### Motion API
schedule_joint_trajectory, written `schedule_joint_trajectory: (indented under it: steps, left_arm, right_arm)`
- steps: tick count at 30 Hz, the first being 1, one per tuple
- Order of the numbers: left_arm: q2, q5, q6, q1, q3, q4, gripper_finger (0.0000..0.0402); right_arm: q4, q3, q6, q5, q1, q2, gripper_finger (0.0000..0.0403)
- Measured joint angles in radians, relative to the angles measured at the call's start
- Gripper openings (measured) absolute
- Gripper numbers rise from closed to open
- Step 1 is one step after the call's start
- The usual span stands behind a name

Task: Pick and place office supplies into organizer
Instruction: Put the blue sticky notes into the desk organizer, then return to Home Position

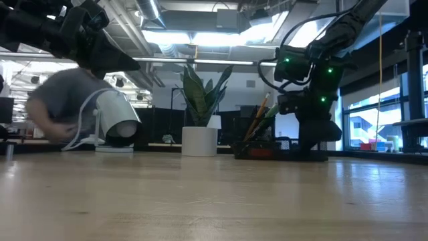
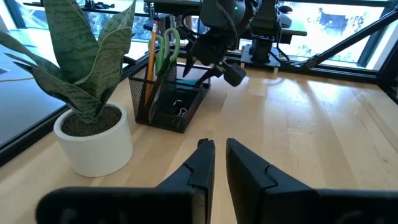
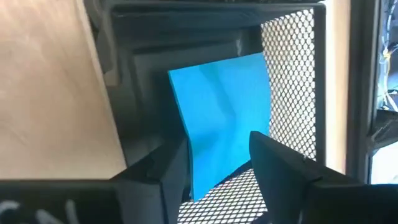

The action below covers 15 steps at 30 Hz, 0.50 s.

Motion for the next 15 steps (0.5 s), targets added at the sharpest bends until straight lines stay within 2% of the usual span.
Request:
schedule_joint_trajectory:
  steps: [6,11,15]
  left_arm:
    - [0.000,0.000,0.000,0.000,0.000,-0.001,0.0032]
    - [0.000,0.000,0.000,0.000,0.000,-0.026,0.0034]
    - [0.000,0.000,-0.013,0.000,0.000,-0.030,0.0035]
  right_arm:
    - [-0.060,0.050,0.004,-0.091,0.000,0.000,0.0175]
    - [-0.153,0.118,0.027,-0.099,0.000,0.000,0.0175]
    - [-0.295,0.192,0.070,-0.103,0.012,0.000,0.0175]
